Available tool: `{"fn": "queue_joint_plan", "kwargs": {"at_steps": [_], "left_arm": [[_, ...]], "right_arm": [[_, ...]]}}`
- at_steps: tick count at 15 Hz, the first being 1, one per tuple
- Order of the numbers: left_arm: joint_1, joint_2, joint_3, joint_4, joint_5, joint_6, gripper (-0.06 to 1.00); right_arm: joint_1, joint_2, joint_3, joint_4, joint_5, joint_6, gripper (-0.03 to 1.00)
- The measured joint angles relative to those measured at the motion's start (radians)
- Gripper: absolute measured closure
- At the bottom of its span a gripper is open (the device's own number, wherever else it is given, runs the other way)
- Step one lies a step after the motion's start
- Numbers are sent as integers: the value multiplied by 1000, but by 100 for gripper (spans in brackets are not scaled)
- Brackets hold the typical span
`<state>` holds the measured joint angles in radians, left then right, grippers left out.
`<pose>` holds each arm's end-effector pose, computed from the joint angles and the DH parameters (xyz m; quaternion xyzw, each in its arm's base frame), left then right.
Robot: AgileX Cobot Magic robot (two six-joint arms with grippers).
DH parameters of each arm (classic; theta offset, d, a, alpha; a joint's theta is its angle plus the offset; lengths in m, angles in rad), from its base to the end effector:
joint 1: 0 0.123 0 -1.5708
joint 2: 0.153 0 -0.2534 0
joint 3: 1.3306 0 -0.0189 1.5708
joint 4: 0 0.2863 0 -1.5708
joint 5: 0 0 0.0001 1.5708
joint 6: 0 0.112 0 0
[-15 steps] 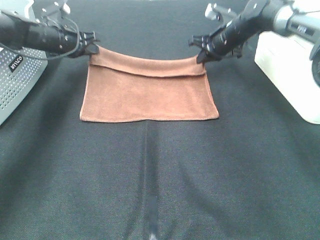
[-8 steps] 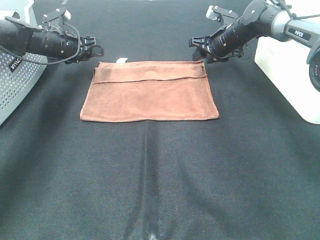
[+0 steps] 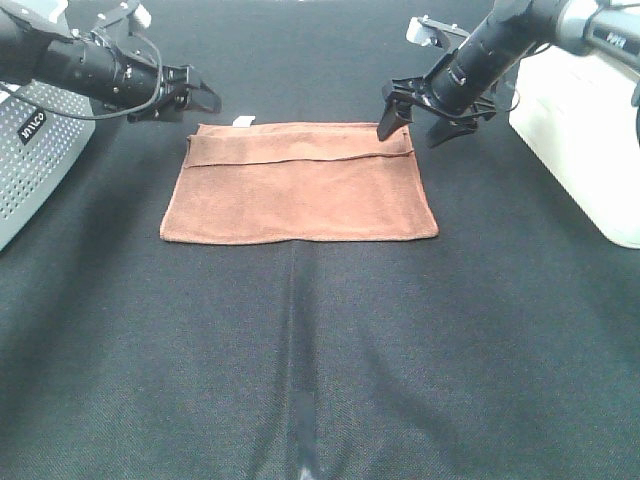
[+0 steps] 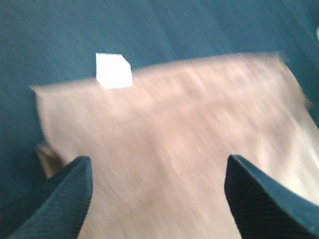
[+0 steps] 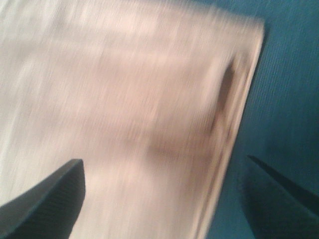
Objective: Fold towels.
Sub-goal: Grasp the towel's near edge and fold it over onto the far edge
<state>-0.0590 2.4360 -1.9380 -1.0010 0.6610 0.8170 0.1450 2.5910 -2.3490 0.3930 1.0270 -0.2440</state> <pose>0.5475 -0.0904 0.0897 0.0940 0.8948 -0.2720 0.3415 0.5517 0.1177 0.0992 -0.1204 0.9570 0.1738 0.1984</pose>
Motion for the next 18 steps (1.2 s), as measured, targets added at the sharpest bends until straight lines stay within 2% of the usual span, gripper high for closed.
{"fn": "queue_joint_plan", "kwargs": {"at_steps": [3,5,7,9,12,13,14,15,18], "left_arm": [[6,0,0,95,130,-156,24],[7,-6,0,127,192,-245,24],[10,-32,14,136,229,-283,24],[14,-121,148,138,195,-341,24],[17,-204,359,145,114,-367,24],[17,-204,359,145,114,-367,24],[18,-226,436,148,73,-369,24],[18,-234,456,149,59,-370,24],[14,-236,472,149,13,-375,24]], "right_arm": [[0,-15,-3,-16,150,61,18],[0,-17,-3,-53,178,107,19],[0,-33,6,-84,180,158,21],[0,-97,93,-108,180,175,21],[0,-189,283,-110,181,168,21],[0,-189,283,-110,181,168,21],[0,-224,409,-89,147,158,21],[0,-242,476,-63,102,143,21],[1,-247,590,5,11,85,21]]}}
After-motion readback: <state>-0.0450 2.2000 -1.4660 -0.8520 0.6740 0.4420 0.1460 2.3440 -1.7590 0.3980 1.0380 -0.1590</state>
